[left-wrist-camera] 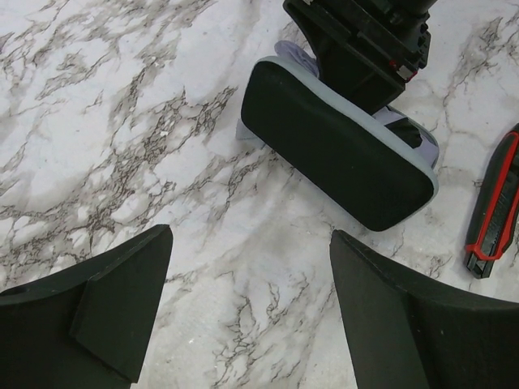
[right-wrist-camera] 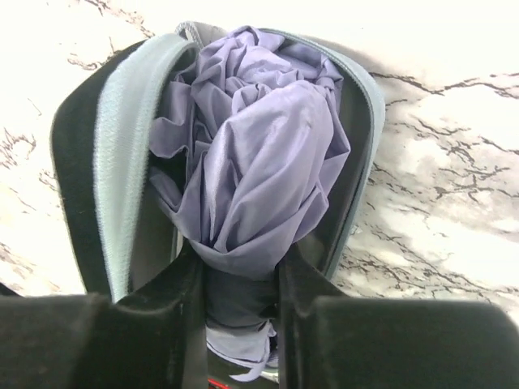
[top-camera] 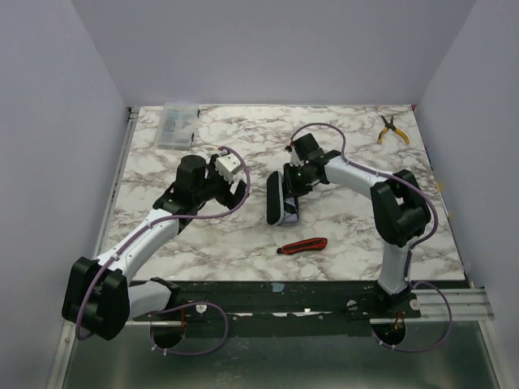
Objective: Open the umbrella
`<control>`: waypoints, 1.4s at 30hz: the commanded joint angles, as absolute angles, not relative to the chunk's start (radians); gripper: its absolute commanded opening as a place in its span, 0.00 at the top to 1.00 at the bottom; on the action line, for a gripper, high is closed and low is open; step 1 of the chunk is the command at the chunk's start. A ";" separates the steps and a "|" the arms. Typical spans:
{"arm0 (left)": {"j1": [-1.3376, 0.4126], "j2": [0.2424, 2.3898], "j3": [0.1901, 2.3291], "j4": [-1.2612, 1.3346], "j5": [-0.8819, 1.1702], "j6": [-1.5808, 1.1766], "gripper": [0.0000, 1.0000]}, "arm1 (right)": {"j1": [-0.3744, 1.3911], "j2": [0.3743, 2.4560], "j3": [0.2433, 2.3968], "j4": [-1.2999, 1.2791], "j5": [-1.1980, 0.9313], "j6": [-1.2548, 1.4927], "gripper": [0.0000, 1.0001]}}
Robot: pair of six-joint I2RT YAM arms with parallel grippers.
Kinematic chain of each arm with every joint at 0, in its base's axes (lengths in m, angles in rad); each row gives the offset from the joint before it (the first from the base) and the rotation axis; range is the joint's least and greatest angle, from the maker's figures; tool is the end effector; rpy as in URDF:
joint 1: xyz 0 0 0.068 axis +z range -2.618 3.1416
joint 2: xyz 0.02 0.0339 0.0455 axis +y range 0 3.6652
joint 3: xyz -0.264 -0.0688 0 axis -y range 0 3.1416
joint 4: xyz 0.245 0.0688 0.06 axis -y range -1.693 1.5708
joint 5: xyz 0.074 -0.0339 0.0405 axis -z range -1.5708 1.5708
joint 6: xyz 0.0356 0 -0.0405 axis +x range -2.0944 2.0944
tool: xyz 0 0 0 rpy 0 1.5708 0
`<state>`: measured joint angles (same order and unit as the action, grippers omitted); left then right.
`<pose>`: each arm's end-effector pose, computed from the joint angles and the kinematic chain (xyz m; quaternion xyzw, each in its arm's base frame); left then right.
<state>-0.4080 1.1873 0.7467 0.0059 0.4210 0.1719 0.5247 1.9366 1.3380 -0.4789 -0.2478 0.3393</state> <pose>0.2375 -0.1185 0.2633 0.3434 0.7578 -0.2369 0.5017 0.3436 0.2090 0.1760 -0.1191 0.9554 0.2103 0.1698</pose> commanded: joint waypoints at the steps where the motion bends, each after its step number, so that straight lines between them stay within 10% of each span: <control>1: -0.410 1.155 0.733 0.008 0.401 0.186 0.21 | 0.532 1.947 1.380 -0.550 -0.200 0.274 0.94; 18: -0.407 1.181 0.771 -0.046 0.397 0.215 0.18 | 0.425 1.819 1.476 -0.637 -0.188 0.065 0.99; 32: -0.376 1.189 0.788 -0.076 0.403 0.236 0.13 | -0.069 1.956 1.620 -0.700 -0.227 -0.168 0.99; 42: -0.360 1.230 0.831 -0.074 0.431 0.226 0.11 | -0.184 2.129 1.931 -0.963 -0.755 -0.140 0.99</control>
<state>-0.3717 1.2190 0.7784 -0.0658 0.4126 0.2207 -0.2264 2.1471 1.8641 -0.8391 -0.4168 -0.1619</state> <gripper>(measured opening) 0.862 0.327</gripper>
